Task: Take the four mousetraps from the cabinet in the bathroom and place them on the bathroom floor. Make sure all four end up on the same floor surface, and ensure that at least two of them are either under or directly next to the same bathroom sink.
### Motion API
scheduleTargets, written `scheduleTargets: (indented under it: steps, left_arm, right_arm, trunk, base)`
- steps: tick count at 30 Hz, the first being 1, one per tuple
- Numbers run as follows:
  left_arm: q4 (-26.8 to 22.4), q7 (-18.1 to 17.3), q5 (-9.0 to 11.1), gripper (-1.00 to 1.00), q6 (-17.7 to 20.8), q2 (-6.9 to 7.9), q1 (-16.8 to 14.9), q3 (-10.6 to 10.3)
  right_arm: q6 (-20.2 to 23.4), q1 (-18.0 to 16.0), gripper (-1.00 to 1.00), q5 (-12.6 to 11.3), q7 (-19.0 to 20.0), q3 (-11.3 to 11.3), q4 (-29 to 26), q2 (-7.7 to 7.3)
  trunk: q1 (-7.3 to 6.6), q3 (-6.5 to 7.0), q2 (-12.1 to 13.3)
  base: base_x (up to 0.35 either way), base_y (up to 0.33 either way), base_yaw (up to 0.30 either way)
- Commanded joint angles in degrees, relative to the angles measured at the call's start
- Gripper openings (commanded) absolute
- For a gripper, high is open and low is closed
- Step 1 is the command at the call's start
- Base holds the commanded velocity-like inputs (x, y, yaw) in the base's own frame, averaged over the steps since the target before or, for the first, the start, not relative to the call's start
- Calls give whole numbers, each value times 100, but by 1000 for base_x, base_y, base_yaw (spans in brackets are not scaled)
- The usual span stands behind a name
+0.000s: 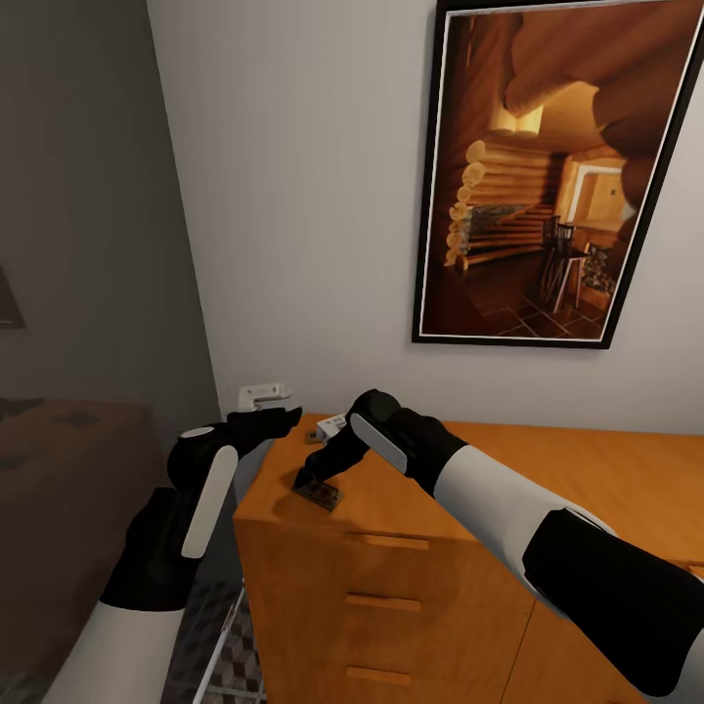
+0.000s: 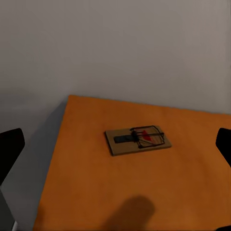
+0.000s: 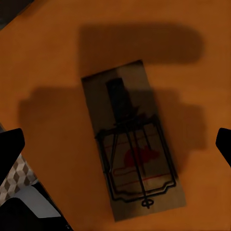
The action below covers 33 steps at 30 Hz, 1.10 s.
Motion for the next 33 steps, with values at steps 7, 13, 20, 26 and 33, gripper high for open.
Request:
scheduleTargets:
  steps: [7,13,20,26,33]
  left_arm:
    - [-11,56,61,100,32,0,-5,-11]
    - [-17,56,62,100,35,0,-5,-13]
    - [-19,56,62,100,36,0,-5,-13]
    - [-20,56,61,100,36,0,-5,-7]
    - [-20,56,60,100,37,0,-5,-5]
  right_arm:
    - [10,-8,100,58,60,4,0,0]
    - [10,-8,100,58,60,3,0,0]
    - [10,-8,100,53,61,3,-1,0]
    - [10,-8,100,51,67,3,-2,0]
    - [10,-8,100,45,68,-8,-49,0]
  trunk:
    - [154,-133,-286]
    - [286,-241,-527]
    - [440,-366,-808]
    - [462,-384,-848]
    - [462,-384,-848]
  base:
    - [0,0,0]
    - [0,0,0]
    - [0,0,0]
    - [0,0,0]
    - [0,0,0]
